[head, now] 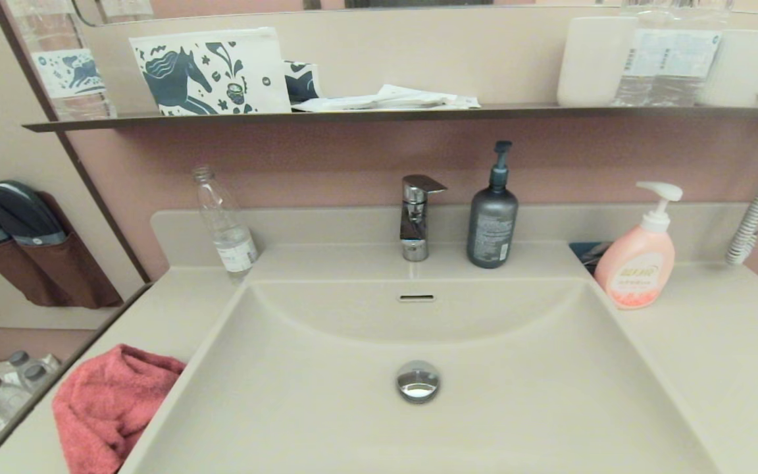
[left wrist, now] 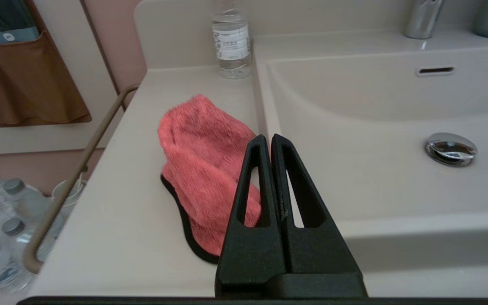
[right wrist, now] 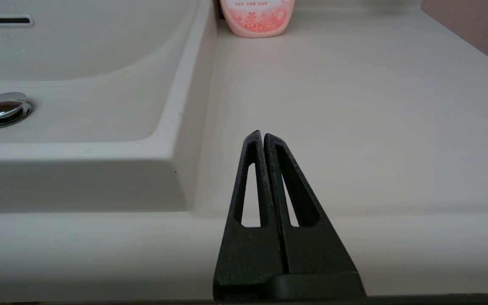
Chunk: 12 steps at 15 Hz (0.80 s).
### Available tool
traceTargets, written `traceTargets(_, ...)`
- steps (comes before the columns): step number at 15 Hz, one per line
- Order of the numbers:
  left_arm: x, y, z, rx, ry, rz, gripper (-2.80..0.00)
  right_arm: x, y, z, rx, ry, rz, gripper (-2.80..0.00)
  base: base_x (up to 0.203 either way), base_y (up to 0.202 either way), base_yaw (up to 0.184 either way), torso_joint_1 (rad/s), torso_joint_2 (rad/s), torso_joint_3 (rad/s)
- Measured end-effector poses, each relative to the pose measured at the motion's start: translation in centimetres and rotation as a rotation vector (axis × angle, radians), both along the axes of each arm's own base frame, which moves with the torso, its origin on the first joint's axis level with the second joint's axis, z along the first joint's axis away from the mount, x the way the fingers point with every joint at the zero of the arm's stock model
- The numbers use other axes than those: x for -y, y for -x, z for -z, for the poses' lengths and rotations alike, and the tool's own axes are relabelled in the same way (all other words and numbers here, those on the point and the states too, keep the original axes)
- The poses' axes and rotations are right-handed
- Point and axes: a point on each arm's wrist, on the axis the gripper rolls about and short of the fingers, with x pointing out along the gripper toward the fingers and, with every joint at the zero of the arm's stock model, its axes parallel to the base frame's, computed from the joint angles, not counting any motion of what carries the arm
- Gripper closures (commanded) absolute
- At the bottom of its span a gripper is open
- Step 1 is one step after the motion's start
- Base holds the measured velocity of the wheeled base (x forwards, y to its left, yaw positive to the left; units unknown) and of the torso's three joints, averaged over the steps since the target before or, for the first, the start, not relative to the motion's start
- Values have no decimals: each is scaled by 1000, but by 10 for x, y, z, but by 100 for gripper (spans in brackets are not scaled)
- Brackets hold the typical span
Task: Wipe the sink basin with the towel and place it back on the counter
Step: Pick up the cloth
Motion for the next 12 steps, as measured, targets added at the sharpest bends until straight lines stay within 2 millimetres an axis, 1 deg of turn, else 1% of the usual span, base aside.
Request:
traceTargets(3, -1, -18, -32, -67, -44, -53, 0, 0, 0, 0, 0, 0, 0, 0, 0, 0, 0, 0, 0, 0)
traceTargets(5, -3, -32, -47, -165, -101, -106, 0, 0, 0, 0, 0, 0, 0, 0, 0, 0, 0, 0, 0, 0)
traceTargets(7, -3, -46, -49, -313, -126, -105, 0, 0, 0, 0, 0, 0, 0, 0, 0, 0, 0, 0, 0, 0)
traceTargets(9, -2, -57, -43, -457, -125, -41, 0, 0, 0, 0, 0, 0, 0, 0, 0, 0, 0, 0, 0, 0)
traceTargets(12, -2, -71, -38, -563, -165, -9, 0, 0, 0, 0, 0, 0, 0, 0, 0, 0, 0, 0, 0, 0)
